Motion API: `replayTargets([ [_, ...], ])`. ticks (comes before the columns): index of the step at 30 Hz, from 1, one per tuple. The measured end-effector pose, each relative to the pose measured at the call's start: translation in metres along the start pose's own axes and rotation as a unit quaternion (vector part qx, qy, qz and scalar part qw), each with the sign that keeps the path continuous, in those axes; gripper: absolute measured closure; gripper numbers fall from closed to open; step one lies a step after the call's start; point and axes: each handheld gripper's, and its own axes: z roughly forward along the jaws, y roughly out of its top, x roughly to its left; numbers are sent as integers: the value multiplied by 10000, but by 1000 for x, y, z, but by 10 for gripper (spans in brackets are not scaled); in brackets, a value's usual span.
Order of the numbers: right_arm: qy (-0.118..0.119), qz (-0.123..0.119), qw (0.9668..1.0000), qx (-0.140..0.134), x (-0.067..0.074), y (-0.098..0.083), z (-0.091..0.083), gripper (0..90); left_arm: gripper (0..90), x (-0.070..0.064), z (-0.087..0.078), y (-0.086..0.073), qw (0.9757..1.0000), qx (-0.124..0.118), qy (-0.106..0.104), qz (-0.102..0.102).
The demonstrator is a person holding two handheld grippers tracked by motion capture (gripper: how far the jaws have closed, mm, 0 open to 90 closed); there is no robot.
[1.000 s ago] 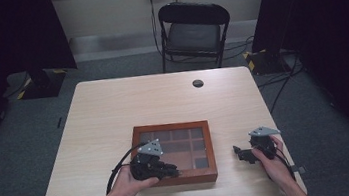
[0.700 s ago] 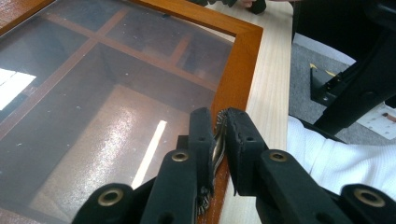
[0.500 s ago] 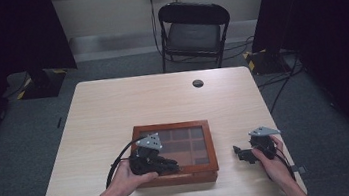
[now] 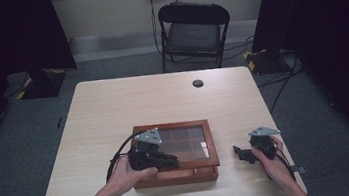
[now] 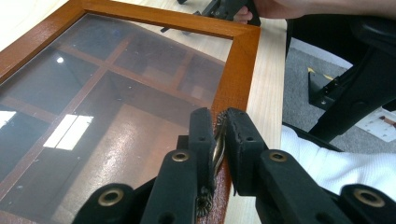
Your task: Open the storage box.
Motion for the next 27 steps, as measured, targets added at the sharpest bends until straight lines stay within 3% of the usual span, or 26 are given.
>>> replayTargets([
  [7, 3, -5, 10000, -1, 0, 0, 0, 135, 813, -2, 3, 1, 9999, 129, 51, 45],
  [14, 7, -10, 10000, 1, 0, 0, 0, 133, 811, -1, -5, 8, 9999, -121, 66, -14],
  [21, 8, -9, 10000, 1, 0, 0, 0, 133, 812, 1, -10, 14, 10000, -68, 53, 33],
  [27, 8, -10, 10000, 1, 0, 0, 0, 133, 812, 2, -14, 19, 9999, -111, 75, -57],
])
